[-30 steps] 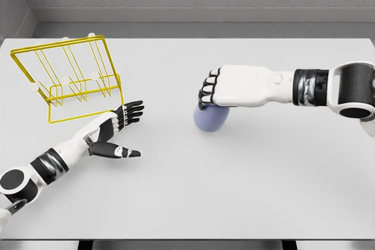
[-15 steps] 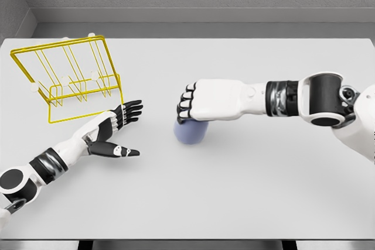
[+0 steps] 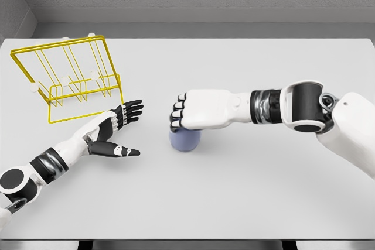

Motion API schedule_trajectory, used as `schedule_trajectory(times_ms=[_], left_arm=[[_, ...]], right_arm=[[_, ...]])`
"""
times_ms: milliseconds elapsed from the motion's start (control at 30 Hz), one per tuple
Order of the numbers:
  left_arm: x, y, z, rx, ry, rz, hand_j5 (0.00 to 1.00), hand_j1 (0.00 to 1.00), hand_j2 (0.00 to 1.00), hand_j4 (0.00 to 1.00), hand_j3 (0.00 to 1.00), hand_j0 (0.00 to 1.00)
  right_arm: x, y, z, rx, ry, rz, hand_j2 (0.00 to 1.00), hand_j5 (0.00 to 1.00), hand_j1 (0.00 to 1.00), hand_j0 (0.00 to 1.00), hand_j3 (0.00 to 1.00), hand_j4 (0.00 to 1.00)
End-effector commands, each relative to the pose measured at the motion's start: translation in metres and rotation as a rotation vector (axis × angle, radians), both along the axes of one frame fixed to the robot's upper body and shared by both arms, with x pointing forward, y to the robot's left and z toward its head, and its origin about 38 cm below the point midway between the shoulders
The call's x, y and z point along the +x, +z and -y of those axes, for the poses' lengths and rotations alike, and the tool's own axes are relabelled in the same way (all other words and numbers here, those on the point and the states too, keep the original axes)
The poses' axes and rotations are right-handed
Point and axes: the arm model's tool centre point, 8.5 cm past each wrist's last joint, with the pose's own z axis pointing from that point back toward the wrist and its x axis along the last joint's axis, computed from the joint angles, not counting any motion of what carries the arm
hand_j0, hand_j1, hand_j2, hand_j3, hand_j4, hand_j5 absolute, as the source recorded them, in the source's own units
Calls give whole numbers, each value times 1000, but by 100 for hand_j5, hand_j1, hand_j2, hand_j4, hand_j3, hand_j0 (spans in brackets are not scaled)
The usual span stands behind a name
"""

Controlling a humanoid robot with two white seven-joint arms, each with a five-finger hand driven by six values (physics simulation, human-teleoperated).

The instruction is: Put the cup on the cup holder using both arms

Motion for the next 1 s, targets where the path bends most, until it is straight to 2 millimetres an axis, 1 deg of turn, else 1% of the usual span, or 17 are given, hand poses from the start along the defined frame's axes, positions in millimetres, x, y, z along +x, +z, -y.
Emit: schedule_trajectory(times_ms=[0, 33, 133, 433, 467, 567, 600, 733, 767, 800, 833, 867, 900, 933, 967], left_arm=[[0, 0, 0, -2, 1, -1, 100, 100, 100, 100, 100, 100], [0, 0, 0, -1, 0, 0, 100, 100, 100, 100, 100, 100], [0, 0, -1, 0, 2, 0, 100, 100, 100, 100, 100, 100], [0, 0, -1, 1, 2, -2, 100, 100, 100, 100, 100, 100], [0, -1, 0, 3, 2, -3, 100, 100, 100, 100, 100, 100], [1, -1, -2, 5, 5, -3, 100, 100, 100, 100, 100, 100], [1, -1, -2, 5, 5, -3, 100, 100, 100, 100, 100, 100], [2, -1, -2, 7, 6, -3, 100, 100, 100, 100, 100, 100], [2, -2, 1, 1, 5, -4, 100, 100, 100, 100, 100, 100], [2, -4, 4, -6, 5, -8, 100, 100, 100, 100, 100, 100], [3, -6, 7, -10, 2, -12, 100, 100, 100, 100, 100, 100], [4, -7, 9, -13, 2, -12, 100, 100, 100, 100, 100, 100], [3, -8, 10, -13, 1, -14, 100, 100, 100, 100, 100, 100], [4, -8, 16, -29, -4, -13, 100, 100, 100, 100, 100, 100], [5, -9, 17, -29, -2, -12, 100, 100, 100, 100, 100, 100]], right_arm=[[1, 0, 1, -1, -7, -1, 84, 84, 84, 84, 84, 84], [1, 1, 0, 3, -4, 0, 99, 99, 99, 99, 99, 99], [-1, 0, 0, 6, -1, -3, 99, 99, 99, 99, 99, 99], [4, 1, 8, -2, -25, 4, 99, 99, 99, 99, 99, 99], [8, 8, 13, 7, -43, 21, 99, 99, 99, 99, 99, 99], [12, 19, 18, 31, -62, 43, 99, 99, 99, 99, 99, 99], [15, 26, 21, 48, -74, 53, 99, 99, 99, 99, 99, 99], [15, 39, 23, 90, -73, 64, 100, 100, 100, 100, 100, 100], [13, 46, 23, 101, -67, 83, 100, 100, 100, 100, 100, 100], [15, 54, 29, 115, -83, 97, 100, 100, 100, 100, 100, 100], [20, 62, 42, 133, -118, 110, 100, 100, 100, 100, 100, 100], [24, 72, 63, 169, -166, 108, 100, 100, 100, 100, 100, 100], [30, 80, 93, 212, -236, 87, 100, 100, 100, 100, 100, 100], [37, 83, 121, 256, -309, 52, 100, 100, 100, 100, 100, 100], [43, 85, 146, 292, -375, 35, 100, 100, 100, 100, 100, 100]])
